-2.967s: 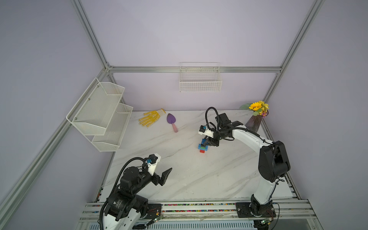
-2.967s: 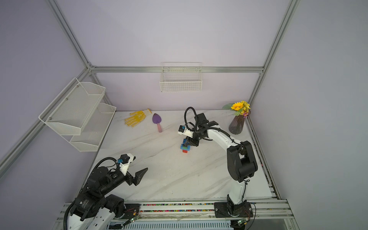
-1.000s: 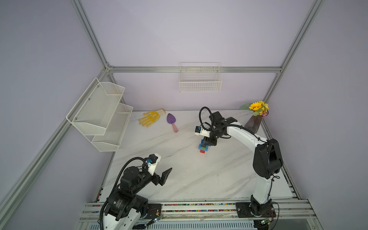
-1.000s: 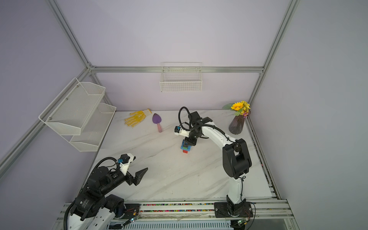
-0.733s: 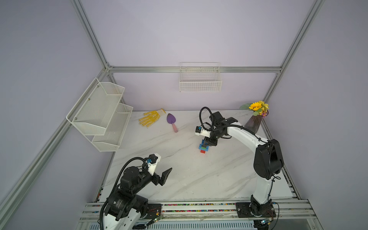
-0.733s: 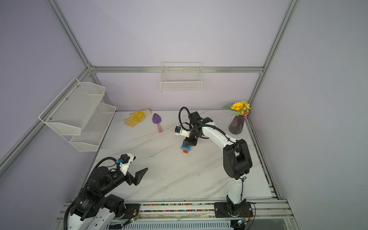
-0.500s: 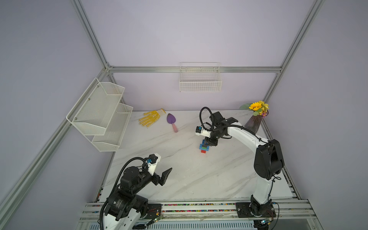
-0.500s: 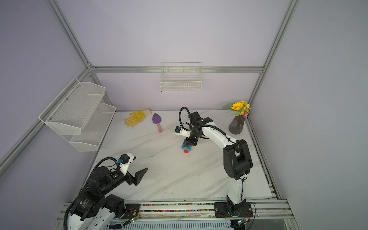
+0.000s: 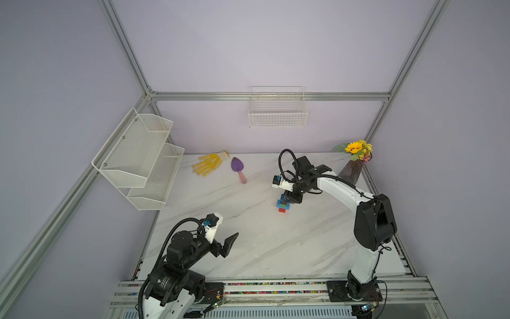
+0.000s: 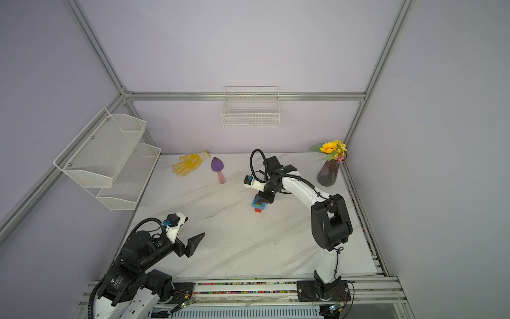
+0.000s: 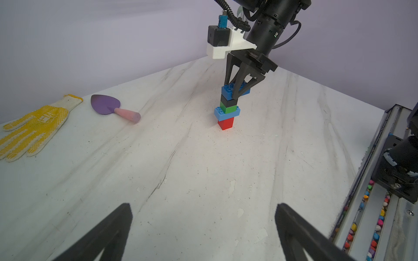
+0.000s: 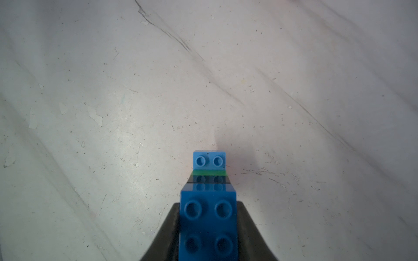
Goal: Assemble the letter f with lego
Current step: Assemble the lego brick with the lego brick.
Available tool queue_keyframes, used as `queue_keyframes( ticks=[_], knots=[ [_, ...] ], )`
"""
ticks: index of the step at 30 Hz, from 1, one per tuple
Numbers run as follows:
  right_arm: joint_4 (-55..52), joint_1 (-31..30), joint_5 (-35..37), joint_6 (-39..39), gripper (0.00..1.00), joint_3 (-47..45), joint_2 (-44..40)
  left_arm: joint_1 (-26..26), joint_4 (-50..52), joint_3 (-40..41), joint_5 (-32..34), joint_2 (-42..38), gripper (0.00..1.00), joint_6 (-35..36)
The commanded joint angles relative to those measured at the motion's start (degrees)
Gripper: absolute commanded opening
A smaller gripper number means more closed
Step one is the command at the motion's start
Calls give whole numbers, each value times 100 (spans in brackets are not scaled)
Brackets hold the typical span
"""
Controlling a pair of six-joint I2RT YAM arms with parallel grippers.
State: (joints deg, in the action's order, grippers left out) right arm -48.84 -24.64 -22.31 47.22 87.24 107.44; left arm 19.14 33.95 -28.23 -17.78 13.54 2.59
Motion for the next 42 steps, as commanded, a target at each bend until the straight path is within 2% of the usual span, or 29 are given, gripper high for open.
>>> queue_keyframes(
  ticks=[1,32,42],
  knots=[
    [-363,43,272,35,0,-393,334,-33,-170,-22,-78,-43,100,40],
    [-286,73,333,32,0,-956,410,-33,-161,-34,-178,-71,100,60],
    [-293,56,577,49,0,-904,646,-33,-161,-28,-173,-62,100,57]
  ],
)
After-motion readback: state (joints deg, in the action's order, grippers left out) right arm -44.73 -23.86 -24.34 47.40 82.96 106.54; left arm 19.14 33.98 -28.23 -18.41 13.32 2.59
